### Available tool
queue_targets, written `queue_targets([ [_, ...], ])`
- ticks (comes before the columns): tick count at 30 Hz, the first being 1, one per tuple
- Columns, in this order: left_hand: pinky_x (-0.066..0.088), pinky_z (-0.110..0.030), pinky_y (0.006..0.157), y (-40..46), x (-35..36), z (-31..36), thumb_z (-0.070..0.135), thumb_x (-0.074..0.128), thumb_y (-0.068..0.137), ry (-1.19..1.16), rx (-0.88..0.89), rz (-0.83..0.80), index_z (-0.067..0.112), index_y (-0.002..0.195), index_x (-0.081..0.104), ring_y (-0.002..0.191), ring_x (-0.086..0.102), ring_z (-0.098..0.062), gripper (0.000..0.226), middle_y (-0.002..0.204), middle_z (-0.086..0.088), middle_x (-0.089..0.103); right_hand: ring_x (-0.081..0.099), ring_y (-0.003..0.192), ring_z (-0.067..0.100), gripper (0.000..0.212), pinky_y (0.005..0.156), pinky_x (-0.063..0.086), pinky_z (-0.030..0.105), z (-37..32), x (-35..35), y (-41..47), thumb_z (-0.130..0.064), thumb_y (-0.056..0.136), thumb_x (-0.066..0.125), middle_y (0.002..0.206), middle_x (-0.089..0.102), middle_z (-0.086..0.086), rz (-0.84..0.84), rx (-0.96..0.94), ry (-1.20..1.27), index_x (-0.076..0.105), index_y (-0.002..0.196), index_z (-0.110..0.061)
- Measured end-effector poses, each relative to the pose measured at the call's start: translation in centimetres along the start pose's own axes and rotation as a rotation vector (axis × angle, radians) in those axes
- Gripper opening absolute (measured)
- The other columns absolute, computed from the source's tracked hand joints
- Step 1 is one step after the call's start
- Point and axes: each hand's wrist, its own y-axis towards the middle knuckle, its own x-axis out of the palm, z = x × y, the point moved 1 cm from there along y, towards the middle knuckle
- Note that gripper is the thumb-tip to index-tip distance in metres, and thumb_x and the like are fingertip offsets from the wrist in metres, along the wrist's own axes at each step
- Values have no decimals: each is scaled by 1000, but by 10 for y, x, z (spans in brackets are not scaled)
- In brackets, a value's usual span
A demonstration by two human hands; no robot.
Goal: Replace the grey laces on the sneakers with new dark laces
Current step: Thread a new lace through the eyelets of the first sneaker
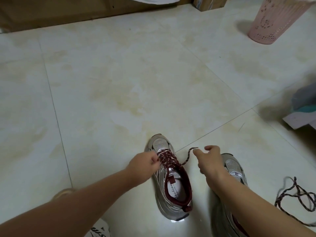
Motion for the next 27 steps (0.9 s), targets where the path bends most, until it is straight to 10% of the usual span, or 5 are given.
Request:
queue_targets([
  [3, 38, -19, 46, -4, -15, 20, 16, 40, 97, -465, -107, -71, 11, 78, 46, 48, 45, -9, 20, 61, 1, 48, 41, 60, 14, 19, 61, 34, 29, -5, 1, -20, -15, 88, 55, 72, 43, -2, 14, -248, -182, 41, 101, -13],
  [9, 47, -20, 44, -8, -23, 37, 14, 41, 98, -829, -198, -168, 10, 77, 46, 45, 55, -11, 22, 66, -5, 56, 36, 43, 2, 38, 45, 30, 13, -2, 29, -52, -31, 90, 58, 50, 41, -8, -512, -303, -463, 44, 57, -19],
  [16, 42, -20, 45, -5, -27, 17, 11, 42, 96, -708, -260, -59, 11, 74, 44, 41, 51, -7, 22, 62, -3, 53, 58, 54, 20, 20, 50, 46, 25, -3, 27, -37, -10, 93, 41, 65, 65, 3, -467, -198, -457, 45, 75, -15],
  [21, 37, -22, 67, -6, -29, 6, 17, 52, 90, -139, -118, 151, 17, 89, 54, 74, 51, -16, 2, 83, 3, 54, 45, 43, 1, 21, 46, 34, 9, -10, 24, -30, -8, 93, 49, 58, 56, -4, -454, -300, -518, 53, 75, -18],
  [27, 41, -9, 53, -13, -26, 28, 12, 63, 84, -496, 66, -116, 27, 85, 60, 55, 50, 0, 15, 75, 5, 62, 44, 56, 5, 34, 55, 36, 11, -16, 33, -31, 2, 90, 40, 61, 51, -9, -472, -416, -556, 53, 69, -22],
])
